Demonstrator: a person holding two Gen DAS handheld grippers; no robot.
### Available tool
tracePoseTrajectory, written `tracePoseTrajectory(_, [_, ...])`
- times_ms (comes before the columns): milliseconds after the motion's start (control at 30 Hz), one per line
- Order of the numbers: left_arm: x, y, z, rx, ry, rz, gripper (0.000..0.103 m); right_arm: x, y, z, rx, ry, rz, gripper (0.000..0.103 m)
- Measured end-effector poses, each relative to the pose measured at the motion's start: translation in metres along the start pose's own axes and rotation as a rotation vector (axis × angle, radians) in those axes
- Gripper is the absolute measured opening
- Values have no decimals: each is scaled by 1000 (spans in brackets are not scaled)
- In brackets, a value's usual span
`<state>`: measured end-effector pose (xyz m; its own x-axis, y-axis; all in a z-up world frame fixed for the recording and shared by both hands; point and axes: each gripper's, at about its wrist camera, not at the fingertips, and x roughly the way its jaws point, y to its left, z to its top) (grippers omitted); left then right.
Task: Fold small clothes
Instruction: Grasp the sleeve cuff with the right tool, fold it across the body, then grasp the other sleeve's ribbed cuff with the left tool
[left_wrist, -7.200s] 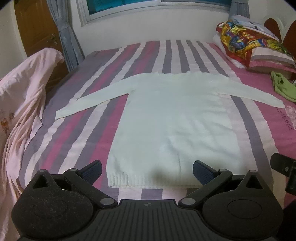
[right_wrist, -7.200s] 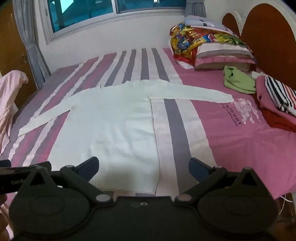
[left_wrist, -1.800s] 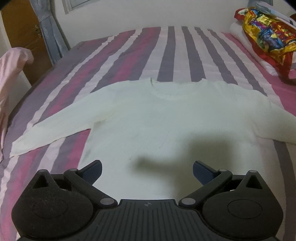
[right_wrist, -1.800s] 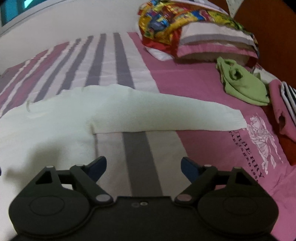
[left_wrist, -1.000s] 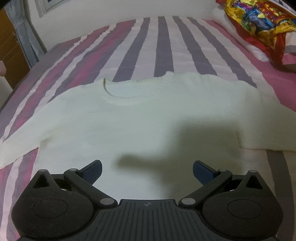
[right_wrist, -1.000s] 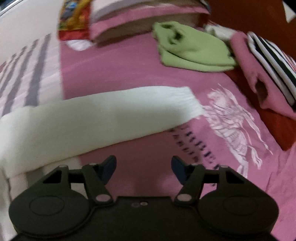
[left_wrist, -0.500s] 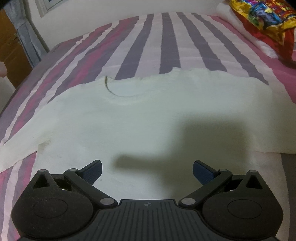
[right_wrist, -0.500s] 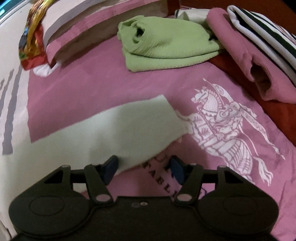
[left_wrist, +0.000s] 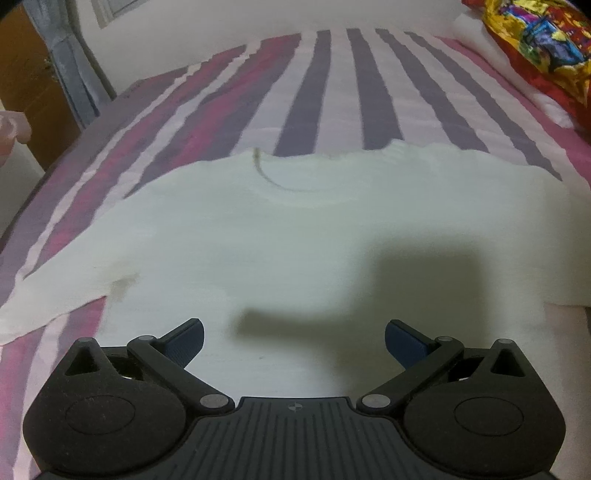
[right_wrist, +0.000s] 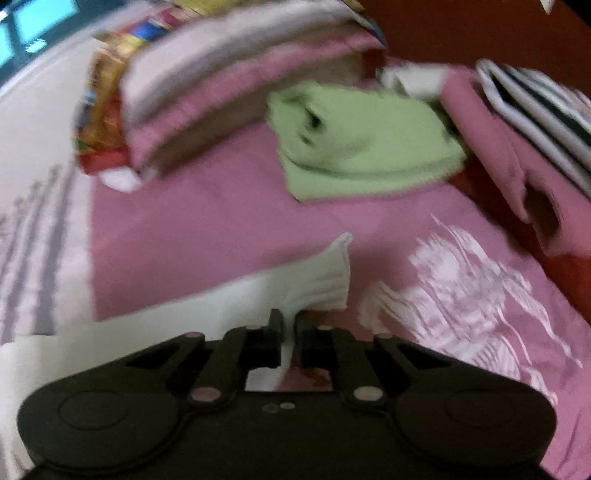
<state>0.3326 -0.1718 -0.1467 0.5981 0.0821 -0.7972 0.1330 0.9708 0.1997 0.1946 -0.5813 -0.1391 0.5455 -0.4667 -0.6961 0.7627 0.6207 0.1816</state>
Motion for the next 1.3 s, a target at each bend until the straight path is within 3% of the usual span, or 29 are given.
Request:
tracePoseTrajectory(200, [-9,44,-7,-35,-19,6,103,-43,69,-1,-124,-96,201,7])
tracePoseTrajectory(367, [-6,106,-15,-174,2,-44,103,-84,179,-31,-286,-103,442,7])
tracePoseTrajectory(500, [1,151,-24,-217,8,-5,103,-97,266,-83,-398,-12,605,7])
tracePoseTrajectory(633, [8,176,-30,-221,9,-15,103,-87,329,-152,-499,159,704,9])
tracePoseTrajectory(700, [10,183,-31,-242,13,-60,103,-77,346,-174,-555,228,682,31])
tracePoseTrajectory(767, [12,183,-30,-268,11,-121,103,-67,348,-186,-568,325,675,43])
tracePoseTrajectory(800, [13,180,-29,-272,12,-148,103,-70,344,-185,-562,327,687,44])
tracePoseTrajectory(933, [23,157,-19,-300,47,-303,103,-90,306,-151,-489,231,681,47])
tracePoseTrajectory(1000, [30,148,-15,-345,80,-394,103,-96,286,-137,-468,178,640,62])
tracePoseTrajectory(1067, [37,139,-13,-421,94,-456,101,-103,264,-127,-451,136,621,68])
tracePoseTrajectory(1100, [40,136,-12,-441,100,-476,77,-106,254,-125,-457,121,612,68])
tracePoseTrajectory(1167, [53,128,-10,-493,171,-562,49,-109,236,-122,-470,101,587,68])
tracePoseTrajectory(1233, [65,121,-12,-547,226,-595,49,-106,226,-120,-467,97,576,68])
tracePoseTrajectory(1300, [71,115,-14,-560,219,-559,49,-105,213,-119,-449,102,568,68])
